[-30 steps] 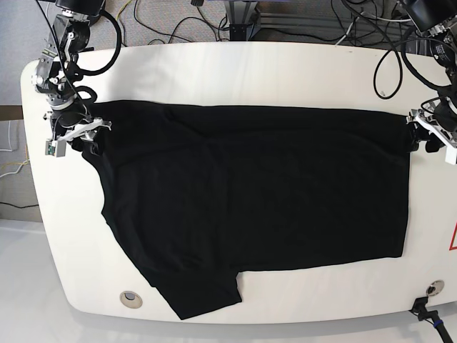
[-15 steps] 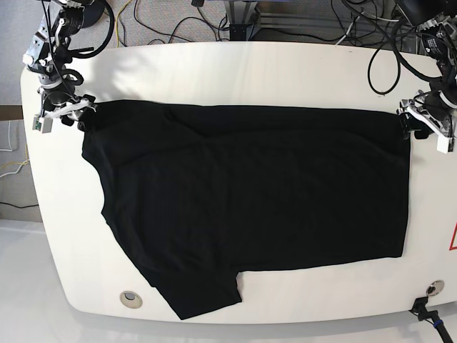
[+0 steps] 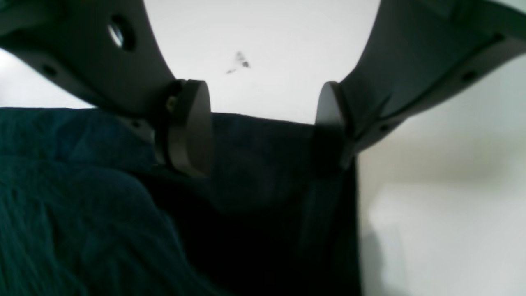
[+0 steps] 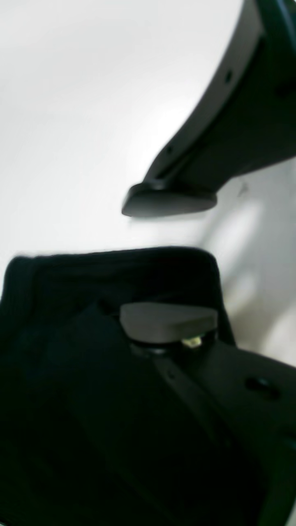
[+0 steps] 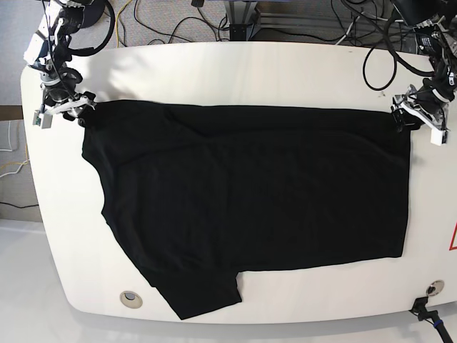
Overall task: Fold the T-shirt properly
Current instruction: 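Lower the shoulder edge and open both grippers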
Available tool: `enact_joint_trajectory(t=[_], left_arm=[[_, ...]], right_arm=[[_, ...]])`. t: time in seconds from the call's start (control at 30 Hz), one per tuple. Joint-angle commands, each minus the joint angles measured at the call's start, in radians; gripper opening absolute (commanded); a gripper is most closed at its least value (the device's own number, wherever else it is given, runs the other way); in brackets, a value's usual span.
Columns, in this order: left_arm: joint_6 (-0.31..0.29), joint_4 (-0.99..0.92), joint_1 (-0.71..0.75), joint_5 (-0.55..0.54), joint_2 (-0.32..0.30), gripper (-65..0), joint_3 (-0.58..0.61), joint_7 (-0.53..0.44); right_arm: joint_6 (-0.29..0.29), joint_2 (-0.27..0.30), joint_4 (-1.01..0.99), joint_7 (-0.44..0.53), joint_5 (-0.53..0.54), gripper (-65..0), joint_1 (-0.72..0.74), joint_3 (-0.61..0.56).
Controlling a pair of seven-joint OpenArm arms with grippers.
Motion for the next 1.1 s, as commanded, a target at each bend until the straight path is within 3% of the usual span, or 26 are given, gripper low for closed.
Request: enact_joint_trajectory(t=[0.0, 0.87, 0.9, 1.07], left_arm=[[-0.001, 0.013, -0.007, -0.011, -0.018, -28.8, -0.011, -0.026], [0.002, -0.077, -0.027, -0.008, -0.024, -28.2, -0.035, -0.061], [0.012, -0.064, -0.012, 0.010, -0.026, -28.3, -0.035, -0.032], [0.009, -0.071, -0.010, 0.007, -0.030, -28.5, -0.042, -0.037]], right_arm=[[0.000, 0.017, -0.062, 0.012, -0.001, -33.0, 0.015, 0.005], [-0.004, 0.017, -0.158, 0.013, -0.013, -33.5, 0.017, -0.008], [0.033, 0.021, -0.150, 0.064, 0.024, -34.2, 0.027, 0.005], [0.079, 0.000, -0.205, 0.029, 0.090, -35.0, 0.025, 0.001]])
